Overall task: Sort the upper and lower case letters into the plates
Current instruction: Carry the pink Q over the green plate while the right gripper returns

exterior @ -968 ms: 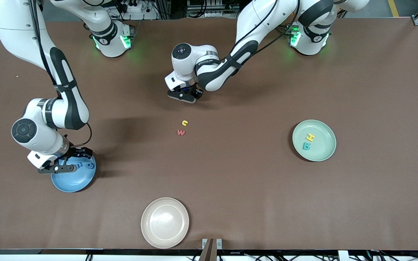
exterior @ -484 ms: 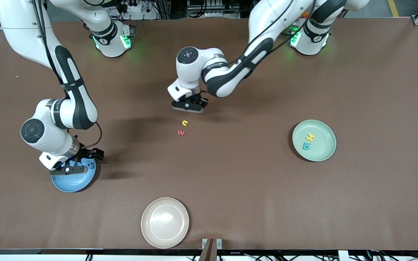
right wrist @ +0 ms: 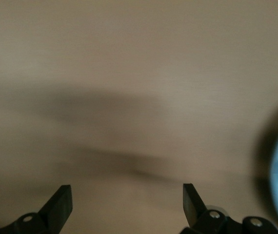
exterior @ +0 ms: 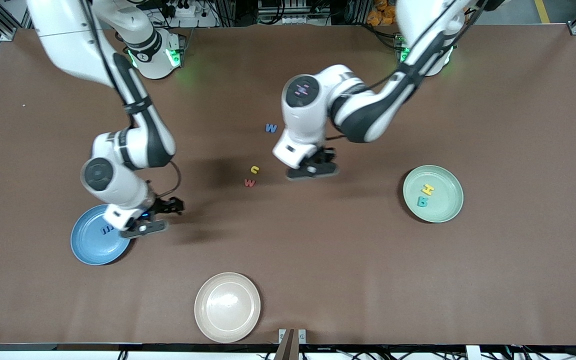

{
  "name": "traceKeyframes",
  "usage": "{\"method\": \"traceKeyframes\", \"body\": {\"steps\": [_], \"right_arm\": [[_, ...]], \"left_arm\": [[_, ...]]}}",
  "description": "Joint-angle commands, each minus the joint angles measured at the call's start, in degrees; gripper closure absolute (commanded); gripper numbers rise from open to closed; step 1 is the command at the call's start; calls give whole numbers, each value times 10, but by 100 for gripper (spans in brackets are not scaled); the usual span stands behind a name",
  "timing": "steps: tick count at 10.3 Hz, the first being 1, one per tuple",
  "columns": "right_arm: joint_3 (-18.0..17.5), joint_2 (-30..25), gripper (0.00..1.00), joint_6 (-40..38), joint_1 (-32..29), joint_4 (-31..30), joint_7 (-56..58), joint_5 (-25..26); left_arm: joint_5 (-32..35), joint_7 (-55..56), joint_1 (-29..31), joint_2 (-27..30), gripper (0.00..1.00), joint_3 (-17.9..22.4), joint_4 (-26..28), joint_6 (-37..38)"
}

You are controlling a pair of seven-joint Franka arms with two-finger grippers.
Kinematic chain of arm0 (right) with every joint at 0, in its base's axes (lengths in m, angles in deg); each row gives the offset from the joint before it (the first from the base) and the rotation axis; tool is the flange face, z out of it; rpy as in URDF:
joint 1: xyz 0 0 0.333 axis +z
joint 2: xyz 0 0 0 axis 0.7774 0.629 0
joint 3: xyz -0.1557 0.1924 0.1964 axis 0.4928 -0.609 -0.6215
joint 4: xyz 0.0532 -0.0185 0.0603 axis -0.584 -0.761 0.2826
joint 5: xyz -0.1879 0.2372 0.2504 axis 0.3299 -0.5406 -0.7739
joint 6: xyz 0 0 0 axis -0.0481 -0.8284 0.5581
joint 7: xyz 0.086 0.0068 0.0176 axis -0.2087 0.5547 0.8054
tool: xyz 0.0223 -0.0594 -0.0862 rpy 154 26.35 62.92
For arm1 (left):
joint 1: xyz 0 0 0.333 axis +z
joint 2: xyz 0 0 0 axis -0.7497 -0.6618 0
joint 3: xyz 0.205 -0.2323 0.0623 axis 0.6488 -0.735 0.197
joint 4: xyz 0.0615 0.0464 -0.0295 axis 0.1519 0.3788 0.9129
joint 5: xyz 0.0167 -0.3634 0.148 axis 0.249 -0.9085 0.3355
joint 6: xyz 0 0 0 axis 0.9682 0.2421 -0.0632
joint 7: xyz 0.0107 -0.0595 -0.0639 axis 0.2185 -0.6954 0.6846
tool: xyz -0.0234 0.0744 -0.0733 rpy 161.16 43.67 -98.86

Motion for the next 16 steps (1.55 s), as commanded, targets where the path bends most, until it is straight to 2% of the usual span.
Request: {"method": "traceKeyframes", "body": {"steps": [1,3,6,8,9,11,12,13,14,15,16], "right_arm": [[2,2,0,-1,50,0,-52,-9],[2,3,0,-4,103,-7,-119,-9],[2,0,0,-5,174,-23,-129,-7],[3,2,0,-4,216,-22,-122,1],[3,6,0,-1,233,-21,-121,22],[2,6,0,-4,246,-22,-121,80],[2,6,0,-4,253,-23,-118,81],[2,7,0,-3,255,-23,-104,81],[2,8,0,0,252,-23,-74,81],[2,12,0,3,246,-22,-48,81],[2,14,0,10,239,-22,-45,81]], "left_arm": [[-31,-51,79,35,100,-7,43,34],[-31,-105,155,57,100,-7,102,33],[-31,-155,244,56,100,-21,138,28],[-35,-230,331,54,100,-36,183,-27],[-35,-255,374,51,100,-48,212,-74],[-35,-270,394,27,100,-51,223,-104],[-36,-270,397,19,100,-51,224,-114],[-36,-269,397,12,93,-51,223,-115],[-35,-270,397,11,72,-51,222,-115],[-35,-271,396,11,40,-51,221,-113],[-35,-271,394,12,14,-51,221,-110]]}}
